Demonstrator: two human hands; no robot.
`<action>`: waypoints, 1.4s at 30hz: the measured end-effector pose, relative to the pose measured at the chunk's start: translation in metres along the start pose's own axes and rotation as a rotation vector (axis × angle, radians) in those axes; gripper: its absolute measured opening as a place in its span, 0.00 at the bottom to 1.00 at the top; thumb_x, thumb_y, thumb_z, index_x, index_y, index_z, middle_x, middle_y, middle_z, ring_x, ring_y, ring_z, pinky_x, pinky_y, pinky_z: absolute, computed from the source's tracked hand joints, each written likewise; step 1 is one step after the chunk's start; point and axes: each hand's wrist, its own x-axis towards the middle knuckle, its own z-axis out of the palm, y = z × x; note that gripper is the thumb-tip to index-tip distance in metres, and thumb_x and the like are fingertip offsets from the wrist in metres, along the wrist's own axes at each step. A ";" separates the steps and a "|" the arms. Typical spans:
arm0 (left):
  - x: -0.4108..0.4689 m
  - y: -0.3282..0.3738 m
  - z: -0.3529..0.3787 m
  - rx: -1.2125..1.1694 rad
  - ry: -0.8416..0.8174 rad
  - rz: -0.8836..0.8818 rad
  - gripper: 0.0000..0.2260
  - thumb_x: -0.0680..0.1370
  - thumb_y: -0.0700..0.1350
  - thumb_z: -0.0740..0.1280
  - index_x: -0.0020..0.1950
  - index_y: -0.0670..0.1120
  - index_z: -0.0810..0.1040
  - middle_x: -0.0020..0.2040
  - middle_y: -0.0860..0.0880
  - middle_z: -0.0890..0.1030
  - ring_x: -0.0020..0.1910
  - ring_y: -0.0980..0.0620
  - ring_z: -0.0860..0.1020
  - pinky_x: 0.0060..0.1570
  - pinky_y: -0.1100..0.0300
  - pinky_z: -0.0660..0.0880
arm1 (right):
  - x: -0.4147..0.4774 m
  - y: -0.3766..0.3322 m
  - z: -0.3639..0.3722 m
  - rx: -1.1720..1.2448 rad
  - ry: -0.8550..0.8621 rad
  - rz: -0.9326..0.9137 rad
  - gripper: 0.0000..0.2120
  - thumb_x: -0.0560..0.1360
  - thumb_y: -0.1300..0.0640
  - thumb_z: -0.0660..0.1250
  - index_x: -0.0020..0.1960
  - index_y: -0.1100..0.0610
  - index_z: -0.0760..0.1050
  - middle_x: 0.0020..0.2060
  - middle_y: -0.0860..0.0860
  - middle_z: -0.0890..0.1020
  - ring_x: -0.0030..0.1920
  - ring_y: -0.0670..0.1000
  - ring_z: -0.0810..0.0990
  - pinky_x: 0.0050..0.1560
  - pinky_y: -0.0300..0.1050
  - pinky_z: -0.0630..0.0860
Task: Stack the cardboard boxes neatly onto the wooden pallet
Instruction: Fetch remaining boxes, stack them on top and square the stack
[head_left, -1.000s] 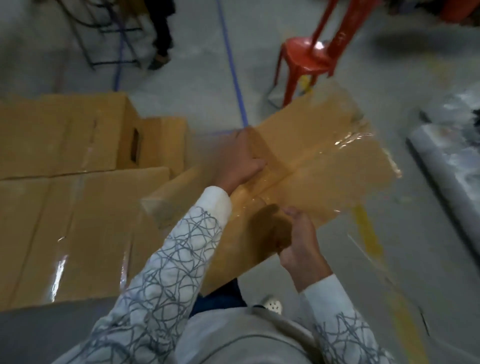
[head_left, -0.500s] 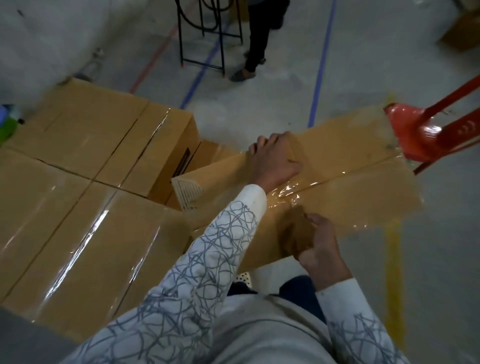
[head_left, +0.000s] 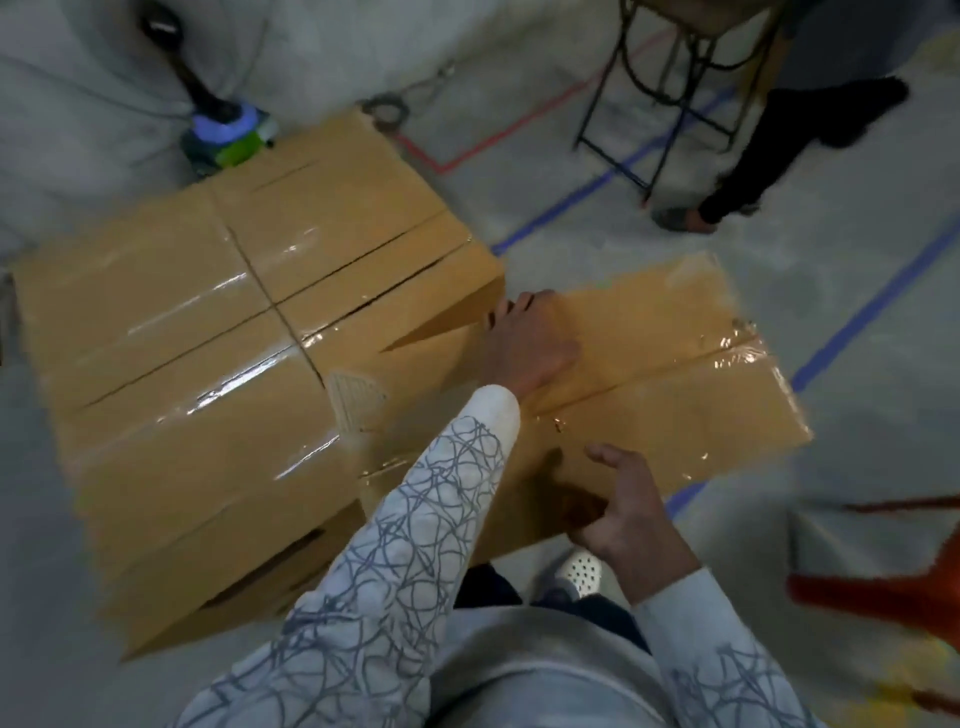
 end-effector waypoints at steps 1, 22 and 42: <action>0.012 0.004 -0.005 -0.017 0.051 -0.037 0.35 0.70 0.52 0.70 0.77 0.54 0.67 0.72 0.52 0.72 0.70 0.44 0.65 0.70 0.47 0.60 | 0.003 -0.010 0.008 -0.044 -0.031 0.005 0.17 0.74 0.55 0.73 0.62 0.55 0.75 0.56 0.59 0.77 0.54 0.62 0.75 0.61 0.57 0.75; 0.196 -0.095 0.044 -0.237 -0.021 -0.326 0.33 0.73 0.50 0.71 0.78 0.51 0.67 0.76 0.48 0.69 0.77 0.41 0.59 0.74 0.44 0.55 | 0.173 -0.106 0.148 -0.466 0.190 0.104 0.12 0.79 0.57 0.64 0.62 0.56 0.77 0.61 0.59 0.78 0.56 0.60 0.75 0.40 0.44 0.75; 0.266 -0.302 0.186 -0.288 0.264 -0.564 0.30 0.73 0.46 0.69 0.74 0.40 0.72 0.76 0.41 0.70 0.76 0.40 0.66 0.75 0.45 0.62 | 0.386 -0.037 0.239 -1.179 -0.006 0.298 0.05 0.80 0.55 0.67 0.51 0.56 0.80 0.42 0.53 0.83 0.37 0.50 0.80 0.48 0.48 0.77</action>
